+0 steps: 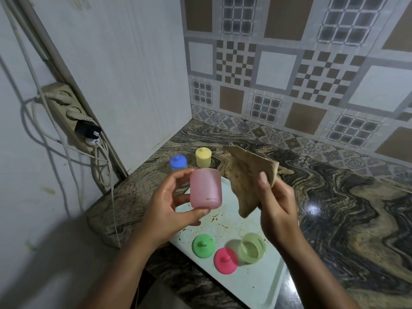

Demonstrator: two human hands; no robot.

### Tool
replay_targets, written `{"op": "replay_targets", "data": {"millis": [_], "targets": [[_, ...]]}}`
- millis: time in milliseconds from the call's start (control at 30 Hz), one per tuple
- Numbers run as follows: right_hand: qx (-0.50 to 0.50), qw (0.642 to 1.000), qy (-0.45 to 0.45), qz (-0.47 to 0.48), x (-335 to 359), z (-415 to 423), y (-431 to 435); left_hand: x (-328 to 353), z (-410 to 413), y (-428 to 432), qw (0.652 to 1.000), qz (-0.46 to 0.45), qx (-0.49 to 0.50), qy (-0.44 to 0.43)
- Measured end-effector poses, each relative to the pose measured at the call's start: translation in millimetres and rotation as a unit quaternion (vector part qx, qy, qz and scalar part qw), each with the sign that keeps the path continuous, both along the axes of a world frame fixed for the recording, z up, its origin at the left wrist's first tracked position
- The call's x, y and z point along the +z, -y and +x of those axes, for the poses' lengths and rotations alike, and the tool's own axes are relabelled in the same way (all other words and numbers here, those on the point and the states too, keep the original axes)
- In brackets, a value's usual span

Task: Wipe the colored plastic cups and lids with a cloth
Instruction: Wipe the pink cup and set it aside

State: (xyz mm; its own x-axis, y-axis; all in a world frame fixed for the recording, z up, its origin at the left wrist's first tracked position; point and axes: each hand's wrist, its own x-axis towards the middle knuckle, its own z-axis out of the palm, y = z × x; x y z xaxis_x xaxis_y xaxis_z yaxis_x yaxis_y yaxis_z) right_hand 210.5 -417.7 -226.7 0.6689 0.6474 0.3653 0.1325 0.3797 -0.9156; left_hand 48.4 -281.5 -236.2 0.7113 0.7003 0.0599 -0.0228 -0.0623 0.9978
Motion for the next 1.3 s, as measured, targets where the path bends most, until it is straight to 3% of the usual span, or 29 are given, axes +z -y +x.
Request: {"op": "replay_targets", "data": {"millis": [133,233,367,767,833,967,1100,1167,1300], "targets": [[0.027,0.985,0.155,-0.072,1.0,-8.5,-15.0,5.9,5.8,11.4,1.0,-0.001,0.002,-0.012],[0.058,0.938,0.323,-0.109,-8.6,-12.4,-22.8,9.6,8.4,14.7,0.999,0.022,0.018,-0.02],[0.069,0.918,0.379,-0.091,-17.9,-15.9,-22.2,8.9,6.3,11.1,0.998,0.04,0.03,-0.035],[0.148,0.933,0.32,-0.074,-23.5,-13.0,21.8,-7.9,-0.2,-12.8,0.997,0.035,0.056,-0.029],[0.153,0.947,0.275,-0.063,-22.8,-11.9,27.6,-4.7,-0.9,-13.3,0.996,0.045,0.069,-0.021],[0.098,0.991,0.077,-0.042,-20.6,-12.7,30.8,2.2,-2.7,-12.0,0.998,-0.003,0.063,0.021],[0.046,0.997,-0.061,0.022,-4.4,-6.0,17.9,2.2,-5.3,-7.3,0.999,-0.027,0.027,0.032],[0.038,0.999,-0.022,0.029,5.1,-2.9,8.4,2.6,-4.5,-2.1,0.999,-0.019,0.024,0.034],[0.016,0.992,0.116,-0.042,11.5,-4.4,-9.7,-0.1,1.1,5.8,1.0,-0.008,0.013,0.01]]}}
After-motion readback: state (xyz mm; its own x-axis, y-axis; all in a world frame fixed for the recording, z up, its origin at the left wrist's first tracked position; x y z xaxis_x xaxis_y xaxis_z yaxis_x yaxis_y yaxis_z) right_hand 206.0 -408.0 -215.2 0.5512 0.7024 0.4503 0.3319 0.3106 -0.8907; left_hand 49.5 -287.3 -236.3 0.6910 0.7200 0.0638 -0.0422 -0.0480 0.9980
